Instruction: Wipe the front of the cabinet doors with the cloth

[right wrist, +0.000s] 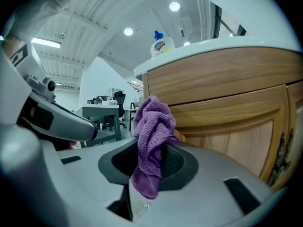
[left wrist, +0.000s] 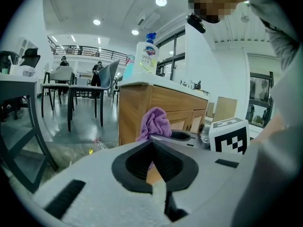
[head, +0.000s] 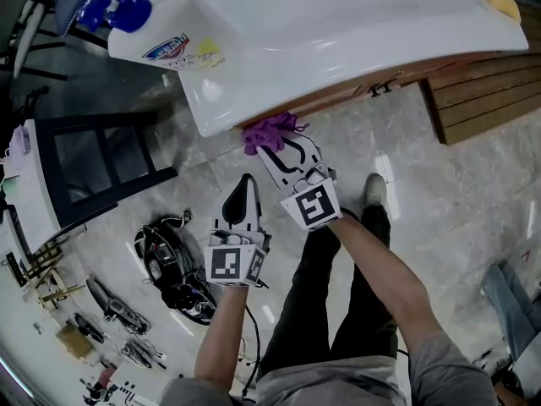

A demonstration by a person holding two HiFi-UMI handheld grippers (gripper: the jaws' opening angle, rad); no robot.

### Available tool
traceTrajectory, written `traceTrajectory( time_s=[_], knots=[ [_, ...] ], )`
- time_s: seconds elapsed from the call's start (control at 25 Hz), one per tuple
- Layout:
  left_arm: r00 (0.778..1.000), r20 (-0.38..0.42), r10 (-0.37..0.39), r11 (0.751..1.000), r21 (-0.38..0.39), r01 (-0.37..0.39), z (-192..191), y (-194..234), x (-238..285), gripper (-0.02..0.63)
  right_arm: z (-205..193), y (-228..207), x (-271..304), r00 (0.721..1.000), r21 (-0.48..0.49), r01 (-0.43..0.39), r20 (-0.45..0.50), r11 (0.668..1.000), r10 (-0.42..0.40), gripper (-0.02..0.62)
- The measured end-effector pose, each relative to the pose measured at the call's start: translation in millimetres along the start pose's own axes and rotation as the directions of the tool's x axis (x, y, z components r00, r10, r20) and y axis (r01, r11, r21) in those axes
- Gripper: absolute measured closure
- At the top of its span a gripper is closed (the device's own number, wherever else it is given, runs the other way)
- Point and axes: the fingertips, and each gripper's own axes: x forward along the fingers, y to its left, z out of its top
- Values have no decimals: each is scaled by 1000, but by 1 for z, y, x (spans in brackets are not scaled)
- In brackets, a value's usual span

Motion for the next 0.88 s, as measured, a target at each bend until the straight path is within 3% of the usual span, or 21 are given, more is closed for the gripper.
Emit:
traceTrajectory(
  time_s=[0.88],
  knots=[
    [1000, -22, -8, 1000, 5, 8, -5, -9, 10, 597, 3, -33, -12, 998, 44, 59, 8, 997, -60, 502]
  ],
)
